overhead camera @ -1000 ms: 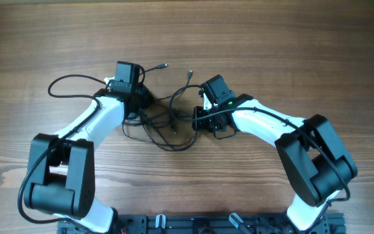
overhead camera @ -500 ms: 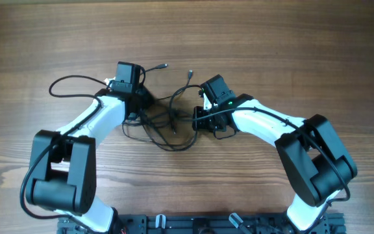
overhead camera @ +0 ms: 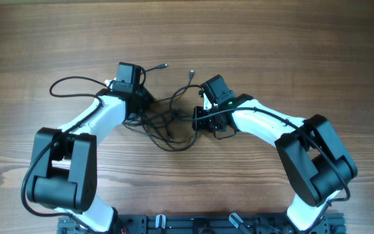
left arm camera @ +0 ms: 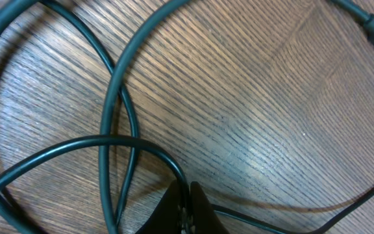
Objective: Untangle cables
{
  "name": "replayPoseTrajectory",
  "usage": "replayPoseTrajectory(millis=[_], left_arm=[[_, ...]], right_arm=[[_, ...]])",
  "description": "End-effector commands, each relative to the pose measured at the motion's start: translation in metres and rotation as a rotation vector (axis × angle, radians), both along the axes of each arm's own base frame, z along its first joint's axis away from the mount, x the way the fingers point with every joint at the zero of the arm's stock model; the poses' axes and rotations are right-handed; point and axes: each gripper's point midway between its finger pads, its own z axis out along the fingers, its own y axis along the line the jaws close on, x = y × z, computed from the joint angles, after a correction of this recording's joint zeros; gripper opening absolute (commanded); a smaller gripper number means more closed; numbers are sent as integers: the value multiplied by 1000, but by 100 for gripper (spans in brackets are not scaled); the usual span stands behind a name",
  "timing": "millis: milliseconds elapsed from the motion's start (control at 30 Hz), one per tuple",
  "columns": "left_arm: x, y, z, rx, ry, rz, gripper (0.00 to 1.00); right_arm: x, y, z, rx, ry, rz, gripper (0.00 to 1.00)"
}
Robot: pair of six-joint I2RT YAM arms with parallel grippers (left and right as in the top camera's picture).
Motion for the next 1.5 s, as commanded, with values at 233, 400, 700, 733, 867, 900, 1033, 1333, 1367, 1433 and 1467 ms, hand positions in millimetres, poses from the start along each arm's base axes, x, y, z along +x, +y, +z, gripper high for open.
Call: replayPoseTrajectory(millis=[233,400,700,733,867,900,1033,1333,1367,1433,1467], left_arm=[[24,51,92,-47,-247,131,4],[25,76,132,-145,-349,176,4],[17,49,148,-356,-347,71,4],[18,45,152,-377,-361,49,4],[26,30,172,-439,-444,-56,4],[27,26,178,-459,-466,-80,4],[33,8,207,-545,-572,-202,4],[7,-15,188,-531,-504,-389,4],[1,-12,170,-466,-444,-385,4],[-10,-1,133,-351,-297,-317,4],[-13,-1,127,-338,-271,-309,4]], right_arm=[[-1,-14,-18,-83,13,-26,4],[-2,-14,-18,-83,14,-27,4],[-2,-14,-18,-83,15,-29,4],[-2,-14,-18,-83,16,-29,4],[-2,-14,-18,-83,16,-29,4],[-2,-14,-18,-83,16,-29,4],[-2,-14,-18,-83,16,-29,4],[-2,-14,-18,-82,16,-29,4],[-2,-14,-18,-82,16,-30,4],[-2,-14,-18,-82,16,-29,4],[-2,-14,-18,-82,16,-30,4]])
